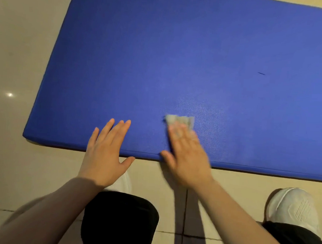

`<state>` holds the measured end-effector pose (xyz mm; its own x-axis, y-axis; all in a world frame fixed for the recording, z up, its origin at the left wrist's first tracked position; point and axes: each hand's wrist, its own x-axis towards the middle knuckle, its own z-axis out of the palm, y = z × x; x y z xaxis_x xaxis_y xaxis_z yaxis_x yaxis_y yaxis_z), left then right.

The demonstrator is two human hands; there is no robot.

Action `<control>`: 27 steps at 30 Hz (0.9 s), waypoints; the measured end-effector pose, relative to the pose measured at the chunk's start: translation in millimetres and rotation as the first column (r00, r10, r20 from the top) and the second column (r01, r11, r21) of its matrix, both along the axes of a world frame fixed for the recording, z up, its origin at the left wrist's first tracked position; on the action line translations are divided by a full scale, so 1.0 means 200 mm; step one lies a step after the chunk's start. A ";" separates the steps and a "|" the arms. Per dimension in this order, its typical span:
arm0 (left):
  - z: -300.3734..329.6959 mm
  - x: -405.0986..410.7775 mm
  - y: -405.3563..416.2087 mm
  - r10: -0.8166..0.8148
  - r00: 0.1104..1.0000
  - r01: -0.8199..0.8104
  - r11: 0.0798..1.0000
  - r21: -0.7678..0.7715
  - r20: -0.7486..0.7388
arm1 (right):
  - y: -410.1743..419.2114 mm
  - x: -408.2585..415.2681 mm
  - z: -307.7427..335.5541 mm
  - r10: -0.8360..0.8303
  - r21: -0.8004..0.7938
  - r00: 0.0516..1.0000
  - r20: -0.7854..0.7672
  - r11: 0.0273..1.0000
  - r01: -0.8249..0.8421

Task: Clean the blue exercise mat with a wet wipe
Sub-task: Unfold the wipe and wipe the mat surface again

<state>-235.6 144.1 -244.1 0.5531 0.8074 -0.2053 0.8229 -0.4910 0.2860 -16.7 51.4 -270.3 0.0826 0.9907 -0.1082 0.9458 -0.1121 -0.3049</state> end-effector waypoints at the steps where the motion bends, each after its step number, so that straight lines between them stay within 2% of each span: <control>1: -0.01 -0.02 -0.01 0.024 1.000 -0.024 1.000 0.017 -0.007 | -0.03 0.13 0.01 -0.109 -0.008 0.994 0.030 0.994 0.110; 4: -0.04 -0.06 -0.02 0.073 0.996 -0.070 0.995 0.074 -0.045 | -0.06 0.29 0.05 -0.427 -0.057 0.904 0.013 0.902 0.427; 6: -0.04 -0.05 -0.01 0.011 0.999 -0.007 0.996 0.090 -0.041 | -0.01 0.16 0.05 -0.489 -0.061 0.872 -0.020 0.871 0.487; 7: -0.04 -0.03 0.00 -0.080 0.996 0.083 0.989 0.119 -0.033 | 0.02 0.06 0.05 -0.444 -0.051 0.895 -0.044 0.896 0.442; 9: -0.03 0.04 0.01 -0.217 0.976 0.213 0.958 0.194 -0.004 | 0.06 -0.15 0.04 -0.214 -0.023 0.973 -0.086 0.977 0.213; 11: 0.00 0.11 0.06 -0.118 0.992 0.107 0.976 0.190 0.048 | 0.08 -0.22 0.05 0.020 -0.019 0.995 -0.096 1.000 -0.022; 13: 0.01 0.16 0.14 0.011 0.997 -0.024 0.987 0.159 0.081 | 0.11 -0.15 0.03 0.123 -0.017 0.990 -0.072 0.992 -0.124; 14: 0.02 0.17 0.19 0.030 0.997 -0.040 0.988 0.148 0.067 | 0.12 -0.10 0.03 0.142 -0.016 0.989 -0.028 0.990 -0.143; 16: 0.02 0.16 0.27 0.039 0.998 -0.036 0.997 0.070 -0.040 | 0.13 0.01 0.04 0.035 -0.074 0.999 0.007 0.997 -0.035; 18: 0.00 0.16 0.33 0.040 0.972 -0.059 0.995 -0.078 -0.231 | 0.18 0.16 0.05 -0.210 -0.108 0.977 0.035 0.971 0.213; 20: 0.01 0.18 0.35 -0.028 0.919 -0.043 0.984 -0.171 -0.393 | 0.21 0.32 0.07 -0.434 -0.138 0.899 0.059 0.888 0.438; 23: 0.05 0.22 0.37 -0.065 0.902 -0.025 0.979 -0.203 -0.426 | 0.30 0.40 0.09 -0.652 -0.149 0.758 -0.034 0.753 0.641; 25: 0.06 0.23 0.37 -0.076 0.885 -0.021 0.979 -0.202 -0.459 | 0.37 0.29 0.09 -0.677 -0.148 0.732 -0.073 0.733 0.663; 27: 0.07 0.24 0.37 -0.087 0.869 -0.016 0.979 -0.204 -0.486 | 0.42 0.11 0.08 -0.532 -0.114 0.840 -0.108 0.846 0.521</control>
